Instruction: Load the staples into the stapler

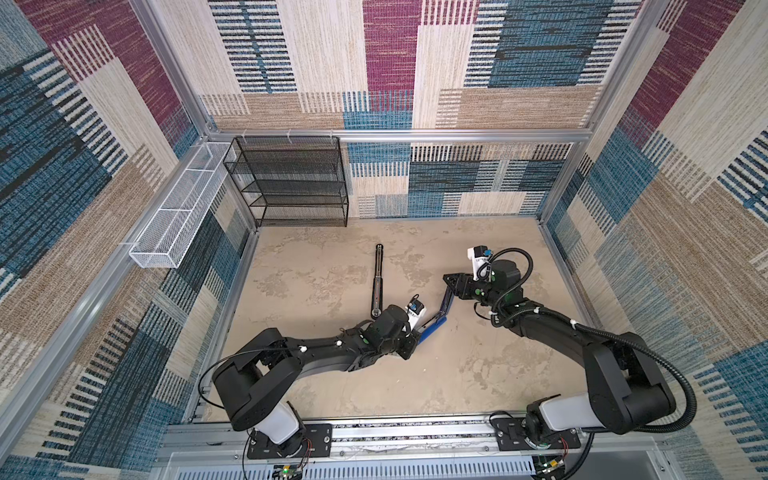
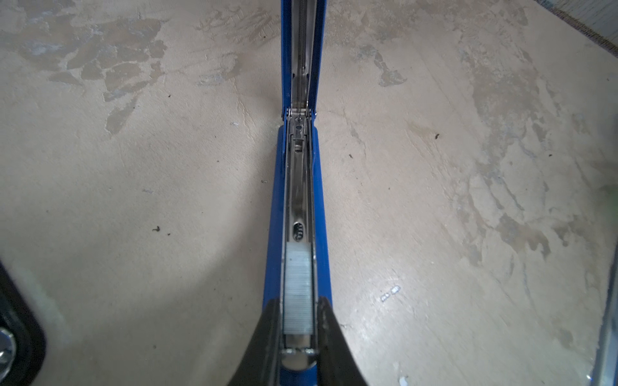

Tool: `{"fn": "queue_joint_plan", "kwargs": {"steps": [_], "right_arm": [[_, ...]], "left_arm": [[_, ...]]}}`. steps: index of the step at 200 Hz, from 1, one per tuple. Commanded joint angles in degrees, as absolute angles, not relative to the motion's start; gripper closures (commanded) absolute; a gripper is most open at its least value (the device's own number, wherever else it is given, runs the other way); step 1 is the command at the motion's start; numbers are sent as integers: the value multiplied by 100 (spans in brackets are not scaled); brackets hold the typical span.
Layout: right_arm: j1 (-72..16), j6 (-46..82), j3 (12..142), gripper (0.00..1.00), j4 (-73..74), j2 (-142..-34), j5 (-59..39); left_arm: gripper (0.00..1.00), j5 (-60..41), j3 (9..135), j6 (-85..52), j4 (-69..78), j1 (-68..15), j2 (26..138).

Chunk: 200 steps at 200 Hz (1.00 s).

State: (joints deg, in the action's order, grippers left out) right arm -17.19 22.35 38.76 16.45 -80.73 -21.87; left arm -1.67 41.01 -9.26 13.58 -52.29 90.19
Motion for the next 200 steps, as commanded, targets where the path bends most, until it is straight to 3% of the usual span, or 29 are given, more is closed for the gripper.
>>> {"fn": "queue_joint_plan", "kwargs": {"steps": [1,200], "right_arm": [[-1854,1975,3837,55,1571,-7942,-1874],[-3036,1232,3731,55,1094,-7638,-681]], "left_arm": [[93,-141,4184,-835,1652,-5238,8939],[94,-22,4298,-817,1637,-5238,8867]]}}
